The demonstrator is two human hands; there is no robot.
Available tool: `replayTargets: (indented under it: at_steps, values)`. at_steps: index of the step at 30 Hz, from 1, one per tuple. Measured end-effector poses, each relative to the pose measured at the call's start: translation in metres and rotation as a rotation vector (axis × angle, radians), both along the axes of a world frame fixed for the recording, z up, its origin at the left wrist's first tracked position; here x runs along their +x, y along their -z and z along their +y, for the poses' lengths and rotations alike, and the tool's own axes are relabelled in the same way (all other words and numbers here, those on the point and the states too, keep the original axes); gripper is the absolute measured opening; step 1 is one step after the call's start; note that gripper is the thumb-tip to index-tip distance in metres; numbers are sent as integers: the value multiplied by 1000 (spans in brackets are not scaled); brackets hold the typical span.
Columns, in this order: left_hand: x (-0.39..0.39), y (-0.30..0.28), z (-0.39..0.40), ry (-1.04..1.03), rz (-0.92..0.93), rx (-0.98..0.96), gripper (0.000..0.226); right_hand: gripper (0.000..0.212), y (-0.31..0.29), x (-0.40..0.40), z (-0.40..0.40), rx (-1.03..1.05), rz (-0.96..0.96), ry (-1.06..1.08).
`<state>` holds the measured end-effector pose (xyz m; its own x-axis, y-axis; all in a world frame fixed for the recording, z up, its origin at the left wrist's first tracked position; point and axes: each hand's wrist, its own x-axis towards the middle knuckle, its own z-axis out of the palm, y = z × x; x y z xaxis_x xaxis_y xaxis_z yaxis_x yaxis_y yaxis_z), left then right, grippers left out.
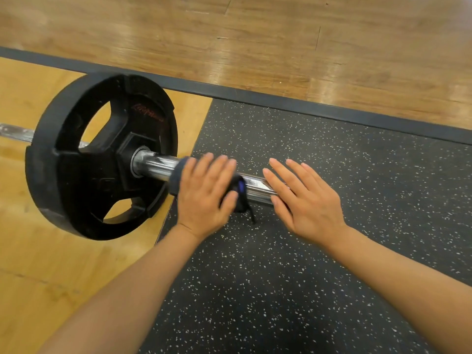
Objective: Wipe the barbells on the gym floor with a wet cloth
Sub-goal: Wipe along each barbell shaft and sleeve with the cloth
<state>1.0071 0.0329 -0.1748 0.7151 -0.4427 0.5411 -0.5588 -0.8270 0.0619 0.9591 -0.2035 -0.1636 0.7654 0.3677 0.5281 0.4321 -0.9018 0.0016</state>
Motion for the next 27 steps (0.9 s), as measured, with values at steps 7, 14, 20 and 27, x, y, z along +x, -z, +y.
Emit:
replayTargets:
  at_steps: [7, 14, 20, 27]
  values:
    - [12, -10, 33, -150, 73, 43, 56, 45, -1, 1, -1, 6, 7, -8]
    - [13, -17, 16, -326, 124, -175, 46, 43, 1, 0, 0, 5, -15, -4]
    - [9, -21, 9, 25, 58, 28, 45, 44, 0, -1, 0, -1, -7, -8]
    - [13, -24, 20, -286, 132, -117, 42, 43, 1, -2, 0, 9, -19, -3]
